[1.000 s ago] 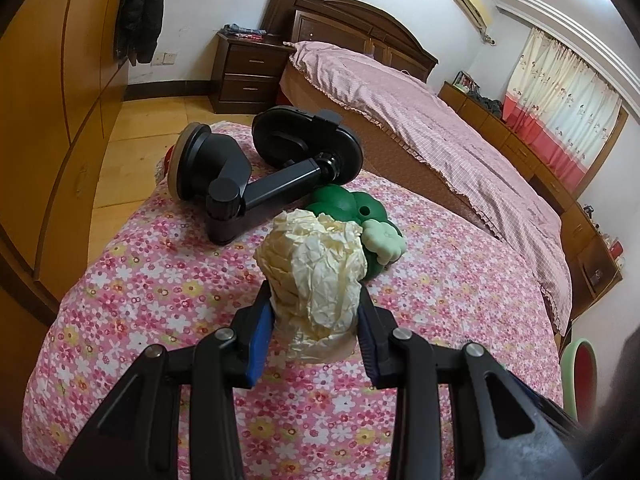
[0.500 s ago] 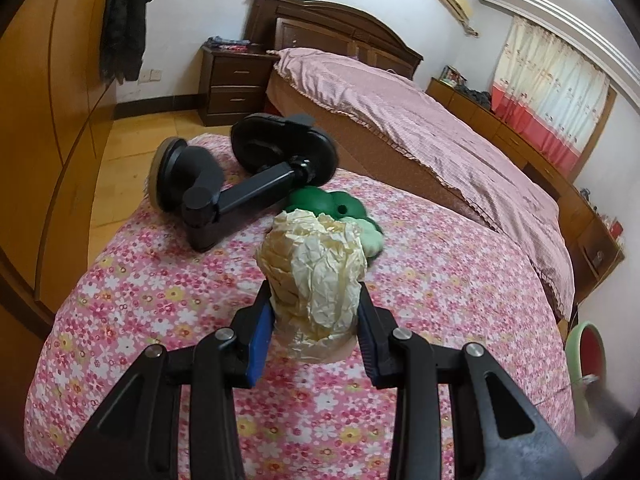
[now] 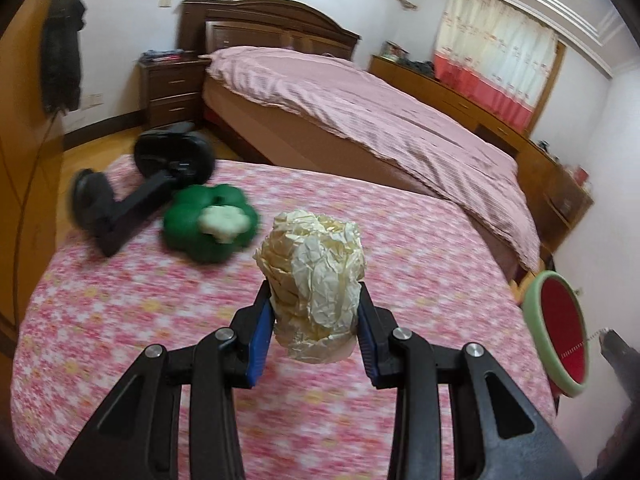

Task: Collect trash
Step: 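Carry the paper in the left gripper over the bucket while the right carries the keychain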

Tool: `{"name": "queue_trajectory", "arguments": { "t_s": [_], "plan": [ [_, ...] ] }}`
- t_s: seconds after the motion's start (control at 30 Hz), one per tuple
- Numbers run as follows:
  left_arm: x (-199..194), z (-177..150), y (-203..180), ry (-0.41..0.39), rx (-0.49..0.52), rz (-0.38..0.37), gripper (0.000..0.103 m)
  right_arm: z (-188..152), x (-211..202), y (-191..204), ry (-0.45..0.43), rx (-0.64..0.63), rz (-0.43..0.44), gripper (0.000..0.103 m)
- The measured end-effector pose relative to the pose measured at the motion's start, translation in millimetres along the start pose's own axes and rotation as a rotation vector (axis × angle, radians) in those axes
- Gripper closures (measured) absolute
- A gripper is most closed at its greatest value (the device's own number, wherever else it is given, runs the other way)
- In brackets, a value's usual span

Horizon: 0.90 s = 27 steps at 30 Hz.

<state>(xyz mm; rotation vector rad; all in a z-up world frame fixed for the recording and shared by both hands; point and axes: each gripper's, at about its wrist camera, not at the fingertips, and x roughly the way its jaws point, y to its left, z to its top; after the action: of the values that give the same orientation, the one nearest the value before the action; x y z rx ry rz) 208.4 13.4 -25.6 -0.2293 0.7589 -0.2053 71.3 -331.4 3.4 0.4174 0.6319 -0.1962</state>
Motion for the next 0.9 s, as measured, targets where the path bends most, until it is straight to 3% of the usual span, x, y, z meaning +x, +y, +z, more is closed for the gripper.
{"name": "queue_trajectory", "arguments": {
  "t_s": [0.43,0.9],
  "plan": [
    [5,-10,-111,0.073,0.14,-0.173,0.065,5,-4,-86,-0.018,0.169,-0.063,0.058],
    [30,-39,-221,0.172,0.294,-0.308,0.065,4,6,-139,-0.007,0.255,-0.091,0.058]
  ]
}}
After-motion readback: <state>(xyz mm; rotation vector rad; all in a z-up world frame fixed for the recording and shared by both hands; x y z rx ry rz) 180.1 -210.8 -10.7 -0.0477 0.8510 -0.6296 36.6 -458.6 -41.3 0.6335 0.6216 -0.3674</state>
